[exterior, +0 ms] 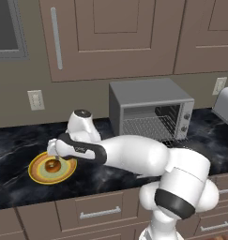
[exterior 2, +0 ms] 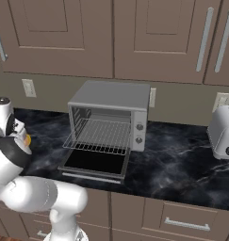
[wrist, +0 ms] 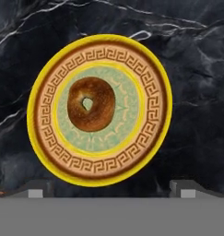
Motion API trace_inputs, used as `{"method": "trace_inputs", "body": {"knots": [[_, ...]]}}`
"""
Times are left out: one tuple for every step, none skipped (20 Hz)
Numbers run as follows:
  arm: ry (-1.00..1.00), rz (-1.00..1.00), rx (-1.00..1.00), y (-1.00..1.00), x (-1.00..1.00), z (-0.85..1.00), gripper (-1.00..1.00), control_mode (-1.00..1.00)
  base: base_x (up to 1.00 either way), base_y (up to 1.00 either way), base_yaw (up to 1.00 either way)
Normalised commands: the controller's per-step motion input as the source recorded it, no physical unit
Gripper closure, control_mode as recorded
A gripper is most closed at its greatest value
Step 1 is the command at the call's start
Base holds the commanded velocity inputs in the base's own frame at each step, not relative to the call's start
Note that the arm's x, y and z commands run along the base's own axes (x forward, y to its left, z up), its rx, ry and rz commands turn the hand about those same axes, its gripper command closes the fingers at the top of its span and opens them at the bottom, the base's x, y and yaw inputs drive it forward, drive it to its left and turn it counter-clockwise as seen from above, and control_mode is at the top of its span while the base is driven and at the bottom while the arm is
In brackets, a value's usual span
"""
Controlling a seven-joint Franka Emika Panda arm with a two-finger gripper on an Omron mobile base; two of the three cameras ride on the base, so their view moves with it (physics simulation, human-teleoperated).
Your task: Pick up the bagel from the plate, place it on the toaster oven rack, close the door, and set the timer.
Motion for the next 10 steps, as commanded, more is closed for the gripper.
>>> {"method": "trace_inputs", "body": {"knots": [[0.0,0.0,0.0,0.06,0.31,-0.19,-1.0,-1.0,0.0,0.0,0.0],[0.0,0.0,0.0,0.07,0.3,-0.19,-1.0,-1.0,0.0,0.0,0.0],[0.0,0.0,0.0,0.09,0.28,-0.17,-1.0,-1.0,0.0,0.0,0.0],[0.0,0.0,0.0,0.11,0.24,-0.19,-1.0,-1.0,0.0,0.0,0.0],[0.0,0.0,0.0,0.11,0.16,-0.19,-1.0,-1.0,0.0,0.0,0.0],[0.0,0.0,0.0,0.11,0.11,-0.21,-1.0,-1.0,0.0,0.0,0.0],[0.0,0.0,0.0,0.14,0.04,-0.23,-1.0,-1.0,0.0,0.0,0.0],[0.0,0.0,0.0,0.14,0.06,-0.23,-1.0,-1.0,0.0,0.0,0.0],[0.0,0.0,0.0,0.16,0.05,-0.23,-1.0,-1.0,0.0,0.0,0.0],[0.0,0.0,0.0,0.21,0.09,-0.22,-1.0,-1.0,0.0,0.0,0.0]]}}
